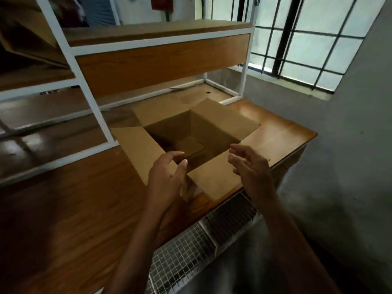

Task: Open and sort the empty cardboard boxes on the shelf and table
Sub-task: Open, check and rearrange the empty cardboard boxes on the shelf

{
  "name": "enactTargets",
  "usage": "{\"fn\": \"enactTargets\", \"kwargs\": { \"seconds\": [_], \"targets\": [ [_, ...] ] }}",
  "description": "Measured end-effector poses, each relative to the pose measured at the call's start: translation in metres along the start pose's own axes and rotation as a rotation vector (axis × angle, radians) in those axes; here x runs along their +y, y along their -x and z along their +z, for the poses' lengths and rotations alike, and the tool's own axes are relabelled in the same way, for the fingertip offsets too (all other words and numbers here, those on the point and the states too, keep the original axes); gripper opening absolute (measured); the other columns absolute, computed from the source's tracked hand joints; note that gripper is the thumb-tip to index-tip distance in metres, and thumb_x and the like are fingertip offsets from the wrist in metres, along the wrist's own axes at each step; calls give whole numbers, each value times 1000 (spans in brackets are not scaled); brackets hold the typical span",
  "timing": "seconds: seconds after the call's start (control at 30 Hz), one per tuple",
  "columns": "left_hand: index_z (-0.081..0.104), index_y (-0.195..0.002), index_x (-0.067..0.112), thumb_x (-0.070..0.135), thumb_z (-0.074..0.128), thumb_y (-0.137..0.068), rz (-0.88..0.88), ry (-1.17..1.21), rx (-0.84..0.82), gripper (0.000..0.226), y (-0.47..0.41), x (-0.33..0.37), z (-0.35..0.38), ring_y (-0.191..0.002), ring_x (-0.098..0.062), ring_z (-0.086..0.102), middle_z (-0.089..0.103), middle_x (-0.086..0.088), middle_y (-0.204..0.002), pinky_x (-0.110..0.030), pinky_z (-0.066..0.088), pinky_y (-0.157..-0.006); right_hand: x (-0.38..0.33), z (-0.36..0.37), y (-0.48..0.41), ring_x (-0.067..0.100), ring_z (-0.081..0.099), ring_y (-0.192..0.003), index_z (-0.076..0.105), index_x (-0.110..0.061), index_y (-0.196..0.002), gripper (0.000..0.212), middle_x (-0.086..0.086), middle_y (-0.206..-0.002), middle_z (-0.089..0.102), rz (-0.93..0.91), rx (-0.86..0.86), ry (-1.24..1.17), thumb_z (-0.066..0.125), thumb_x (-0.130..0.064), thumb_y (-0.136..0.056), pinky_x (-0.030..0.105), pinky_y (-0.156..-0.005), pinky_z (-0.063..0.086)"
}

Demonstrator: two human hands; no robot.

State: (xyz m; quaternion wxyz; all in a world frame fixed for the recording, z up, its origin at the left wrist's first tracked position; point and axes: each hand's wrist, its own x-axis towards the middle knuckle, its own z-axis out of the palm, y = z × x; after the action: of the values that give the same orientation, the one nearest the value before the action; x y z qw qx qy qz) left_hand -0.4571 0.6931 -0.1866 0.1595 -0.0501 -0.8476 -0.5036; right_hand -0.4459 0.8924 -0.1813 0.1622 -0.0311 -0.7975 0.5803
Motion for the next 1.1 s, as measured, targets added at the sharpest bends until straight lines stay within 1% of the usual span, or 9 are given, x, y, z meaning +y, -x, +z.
{"fn": "enactTargets", "kwargs": {
  "seconds": [0.1, 0.27, 0.37, 0.47, 0.53, 0.6, 0.73, 0.9, 1.1],
  "targets": [
    [58, -127, 22, 36, 56, -95, -196, -184, 93, 35, -22, -14, 32, -123, -18, 49, 56, 2, -130, -33, 42, -94, 29, -7, -51, 15, 66, -103, 67, -21, -117, 31, 1, -113, 69, 19, -46, 131, 63, -36, -90, 21, -74, 51],
    [25, -151, 26, 37, 75, -80, -688, -37, 172, 87, -44, -55, 85, -130, -30, 44, 36, -5, -150, -51, 49, -96, 91, -17, -119, 23, 55, -102, 59, -24, -123, 35, 8, -122, 61, 200, -155, 438, 55, -40, -93, 29, -78, 37],
    [25, -151, 21, 18, 67, -86, -951, 233, 236, 77, -50, -75, 97, -108, -30, 56, 46, -16, -142, -33, 53, -63, 113, -12, -138, 22, 52, -108, 49, -18, -134, 58, 4, -126, 57, 385, -272, 195, 54, -57, -91, 32, -83, 37],
    [40, -142, 11, 14, 53, -94, -1061, 318, 240, 51, -46, -74, 102, -69, -16, 49, 58, -23, -115, -21, 39, -42, 123, 0, -150, 22, 51, -104, 53, -13, -122, 56, 2, -113, 55, 536, -277, 45, 53, -59, -90, 33, -83, 36],
    [54, -120, 11, 17, 49, -96, -1087, 371, 256, 25, -42, -69, 105, -65, -13, 45, 53, -9, -86, -23, 39, -51, 125, 6, -155, 20, 51, -97, 54, -12, -116, 49, 1, -103, 55, 589, -272, 10, 54, -54, -91, 34, -79, 36],
    [53, -98, 12, 21, 48, -97, -1093, 415, 265, 10, -39, -59, 108, -70, -13, 46, 47, -3, -81, -27, 38, -59, 128, 8, -157, 18, 51, -90, 53, -12, -112, 42, -3, -94, 54, 584, -263, 0, 53, -49, -92, 35, -78, 38],
    [52, -109, 14, 24, 53, -92, -1078, 528, 320, 20, -33, -53, 112, -82, -17, 51, 52, -5, -93, -32, 39, -64, 124, 7, -150, 15, 49, -80, 50, -17, -100, 28, -4, -87, 51, 567, -227, -13, 51, -44, -93, 36, -76, 41],
    [42, -132, 20, 34, 67, -66, -1078, 641, 553, 72, -3, -55, 111, -101, -26, 58, 54, -12, -122, -39, 50, -70, 112, 0, -117, 17, 51, -80, 51, -22, -89, 11, 2, -89, 55, 596, -200, -196, 56, -32, -92, 35, -70, 44],
    [31, -146, 20, 9, 61, -87, -919, 722, 804, 67, 72, -39, 87, -107, -24, 54, 47, -11, -135, -42, 47, -94, 94, -7, -35, 20, 53, -79, 52, -20, -87, 8, 6, -92, 55, 614, -203, -331, 59, -16, -89, 36, -71, 46]
  ]
}}
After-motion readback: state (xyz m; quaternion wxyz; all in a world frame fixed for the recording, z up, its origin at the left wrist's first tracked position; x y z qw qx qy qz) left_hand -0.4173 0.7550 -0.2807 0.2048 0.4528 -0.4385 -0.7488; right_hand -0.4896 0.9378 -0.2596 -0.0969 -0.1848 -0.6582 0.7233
